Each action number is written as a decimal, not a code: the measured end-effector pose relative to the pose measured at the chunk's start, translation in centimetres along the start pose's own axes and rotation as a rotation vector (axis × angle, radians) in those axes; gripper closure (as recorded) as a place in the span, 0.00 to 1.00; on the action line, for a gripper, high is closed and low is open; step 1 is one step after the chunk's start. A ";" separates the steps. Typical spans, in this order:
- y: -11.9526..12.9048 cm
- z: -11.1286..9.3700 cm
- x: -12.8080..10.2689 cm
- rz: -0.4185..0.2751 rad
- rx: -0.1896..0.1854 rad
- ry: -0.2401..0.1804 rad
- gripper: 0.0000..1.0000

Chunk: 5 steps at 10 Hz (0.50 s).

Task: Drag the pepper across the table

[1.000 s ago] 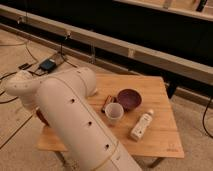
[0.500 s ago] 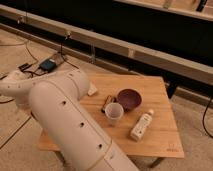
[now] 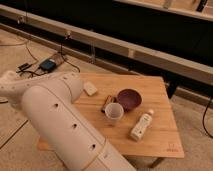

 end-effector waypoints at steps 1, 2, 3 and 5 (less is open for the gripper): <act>0.2 0.1 -0.3 -0.004 0.002 0.004 0.73; 0.2 0.2 -0.4 -0.006 0.005 0.009 0.64; 0.3 0.3 -0.7 -0.005 0.007 0.011 0.52; 0.2 0.4 -0.7 -0.003 0.008 0.014 0.36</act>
